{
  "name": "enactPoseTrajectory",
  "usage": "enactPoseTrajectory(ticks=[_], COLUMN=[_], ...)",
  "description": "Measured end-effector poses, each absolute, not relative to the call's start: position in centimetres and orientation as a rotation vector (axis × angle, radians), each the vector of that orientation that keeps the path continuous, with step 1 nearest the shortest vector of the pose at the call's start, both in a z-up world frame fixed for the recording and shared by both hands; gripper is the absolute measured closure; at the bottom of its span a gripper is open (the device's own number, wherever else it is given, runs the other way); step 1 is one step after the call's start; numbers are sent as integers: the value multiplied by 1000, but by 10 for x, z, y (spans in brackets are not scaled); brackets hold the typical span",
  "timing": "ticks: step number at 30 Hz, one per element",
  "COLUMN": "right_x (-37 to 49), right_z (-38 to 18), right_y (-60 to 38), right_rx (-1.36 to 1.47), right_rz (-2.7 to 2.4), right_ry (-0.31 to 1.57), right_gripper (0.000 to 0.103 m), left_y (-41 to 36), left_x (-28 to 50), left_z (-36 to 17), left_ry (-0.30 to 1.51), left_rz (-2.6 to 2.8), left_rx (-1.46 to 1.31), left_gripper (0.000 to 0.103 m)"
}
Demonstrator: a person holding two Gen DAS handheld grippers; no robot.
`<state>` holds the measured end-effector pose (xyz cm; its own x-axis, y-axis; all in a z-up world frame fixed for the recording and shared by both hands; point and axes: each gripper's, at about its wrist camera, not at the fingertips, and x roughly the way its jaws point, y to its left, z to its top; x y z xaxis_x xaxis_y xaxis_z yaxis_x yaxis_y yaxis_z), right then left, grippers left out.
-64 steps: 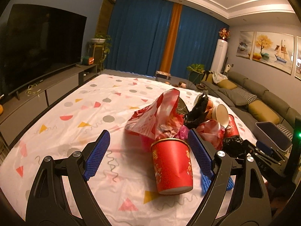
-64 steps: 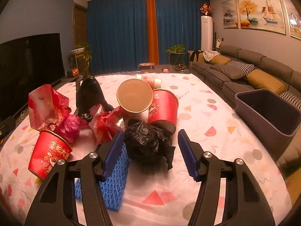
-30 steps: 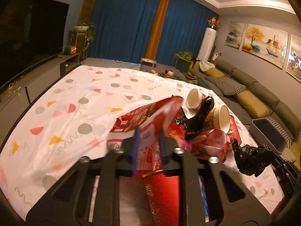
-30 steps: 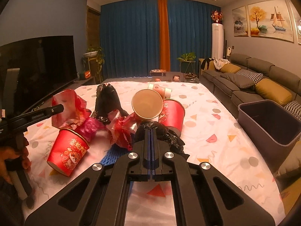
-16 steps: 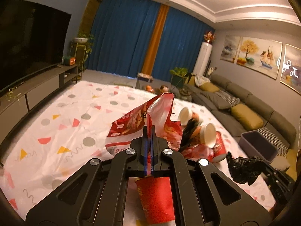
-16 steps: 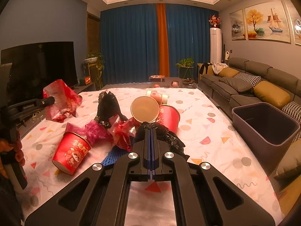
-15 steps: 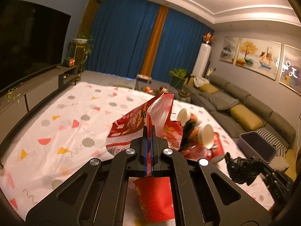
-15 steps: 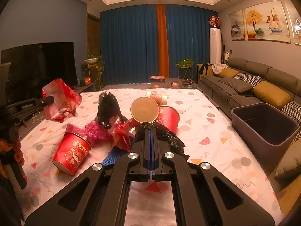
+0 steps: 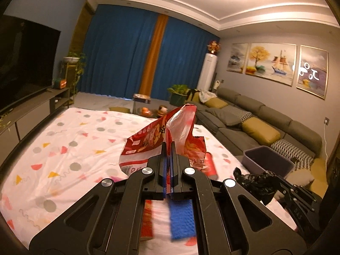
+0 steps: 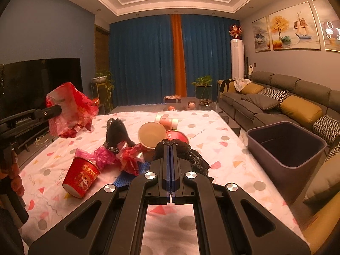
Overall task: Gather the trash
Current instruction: 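Carry the red snack bag and black bag over the grey bin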
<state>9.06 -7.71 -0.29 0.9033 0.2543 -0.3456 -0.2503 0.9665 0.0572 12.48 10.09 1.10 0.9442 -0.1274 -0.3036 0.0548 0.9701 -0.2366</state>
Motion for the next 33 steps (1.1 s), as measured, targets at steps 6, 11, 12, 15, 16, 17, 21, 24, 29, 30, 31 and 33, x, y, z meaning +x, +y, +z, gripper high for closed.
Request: enactPoseTrajectory(ticks=[6,11,12,15,16,17,21,24,29,30,31,33], right_x=[87,88,88,91,92,94,104,112,130,134,136,144], right_z=[3,8,8,11,12,12,16,20,28,29,29,30], right_y=[-102,-126,-129,-145,-149,-155,-177,-194,-235,-243,-249,-263], right_rx=[23,30,32,40,42,43,41,45,61,64,68,82], right_rz=[226,181,174,142,135,121,68,29,-43,-59,-70,-88], right_ry=[340,321,318,307,306,303,290,283,272,268,266,263], right_gripper=[101,101,101,101,101,101,101,101,101,101,101,101], left_y=[68,37,30,9,1,-5,-40,-66,-109,-119,-127,-143], left_x=[130,137,140,146,149,151,166,178,205,212,219,231], left_z=[10,10,10,10,10,10,11,11,9,9,8,7], left_ry=[333,345,347,351,353,355,363,364,377,381,384,393], left_rz=[-158,-212,-225,-263,-277,-287,-351,-394,-463,-484,-501,-532], left_rx=[-207,-188,-186,-175,-172,-171,-158,-144,-145,-147,-150,-156], left_gripper=[102,102,102,102,102,102,102,102,102,102,102,102])
